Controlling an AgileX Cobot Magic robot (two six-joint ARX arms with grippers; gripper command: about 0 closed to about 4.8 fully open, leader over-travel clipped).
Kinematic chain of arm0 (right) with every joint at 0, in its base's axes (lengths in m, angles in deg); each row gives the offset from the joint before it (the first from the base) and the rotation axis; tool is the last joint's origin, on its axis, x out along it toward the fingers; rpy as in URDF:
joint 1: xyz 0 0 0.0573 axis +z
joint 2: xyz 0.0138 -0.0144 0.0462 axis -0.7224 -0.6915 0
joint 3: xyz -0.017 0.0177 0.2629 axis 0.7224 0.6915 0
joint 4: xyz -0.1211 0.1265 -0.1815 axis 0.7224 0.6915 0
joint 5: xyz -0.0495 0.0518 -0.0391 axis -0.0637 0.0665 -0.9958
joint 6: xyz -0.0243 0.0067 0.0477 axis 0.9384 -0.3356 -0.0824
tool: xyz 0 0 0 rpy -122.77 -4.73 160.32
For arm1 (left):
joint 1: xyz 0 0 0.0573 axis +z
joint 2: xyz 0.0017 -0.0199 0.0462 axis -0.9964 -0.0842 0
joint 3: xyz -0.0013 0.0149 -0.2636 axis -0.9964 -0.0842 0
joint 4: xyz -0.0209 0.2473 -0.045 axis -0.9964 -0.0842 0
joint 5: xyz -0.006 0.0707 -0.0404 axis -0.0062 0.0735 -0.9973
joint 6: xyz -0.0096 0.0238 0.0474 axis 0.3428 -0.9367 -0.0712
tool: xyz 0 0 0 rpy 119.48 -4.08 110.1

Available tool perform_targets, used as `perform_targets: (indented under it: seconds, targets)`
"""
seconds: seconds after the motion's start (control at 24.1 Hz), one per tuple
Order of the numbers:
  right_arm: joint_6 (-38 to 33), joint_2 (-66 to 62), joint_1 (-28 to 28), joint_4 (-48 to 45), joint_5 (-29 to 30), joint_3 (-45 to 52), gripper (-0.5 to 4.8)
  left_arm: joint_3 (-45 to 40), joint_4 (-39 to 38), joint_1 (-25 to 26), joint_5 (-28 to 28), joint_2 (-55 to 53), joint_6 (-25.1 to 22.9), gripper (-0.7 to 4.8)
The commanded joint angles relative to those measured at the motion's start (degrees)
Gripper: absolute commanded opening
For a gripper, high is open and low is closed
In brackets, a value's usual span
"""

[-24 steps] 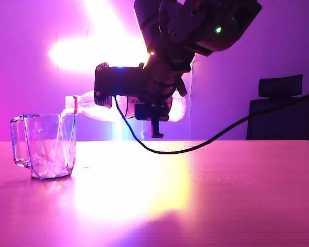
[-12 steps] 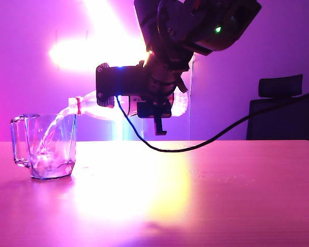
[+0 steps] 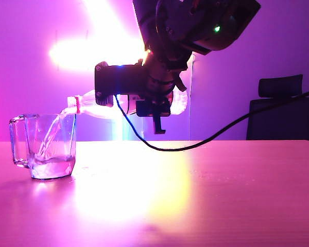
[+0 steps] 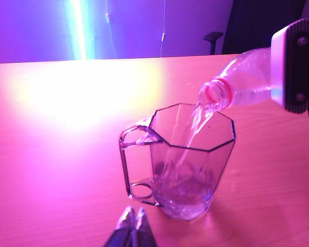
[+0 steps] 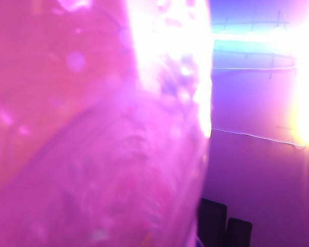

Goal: Pick up the mineral water bottle on the table and pour water into the mug until it's half full.

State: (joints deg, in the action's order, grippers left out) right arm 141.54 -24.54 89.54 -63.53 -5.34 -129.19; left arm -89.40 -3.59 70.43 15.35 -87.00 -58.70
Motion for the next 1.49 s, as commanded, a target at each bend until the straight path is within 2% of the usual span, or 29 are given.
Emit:
perform_targets:
  seconds: [0.04, 1.08, 1.49]
  targets:
    - [-0.24, 0.7, 0.35, -3.02, -0.22, -0.59, 1.78, 0.15, 0.26, 0.11, -0.15, -0.09, -0.22, -0.02]
    - [-0.37, 0.7, 0.35, -3.02, -0.22, -0.57, 1.74, 0.15, 0.28, 0.11, -0.15, -0.09, -0.22, -0.02]
    - [-9.27, 0.81, 2.1, -3.02, 0.81, -0.55, 1.7, 0.15, 0.26, 0.11, -0.15, -0.09, -0.22, -0.02]
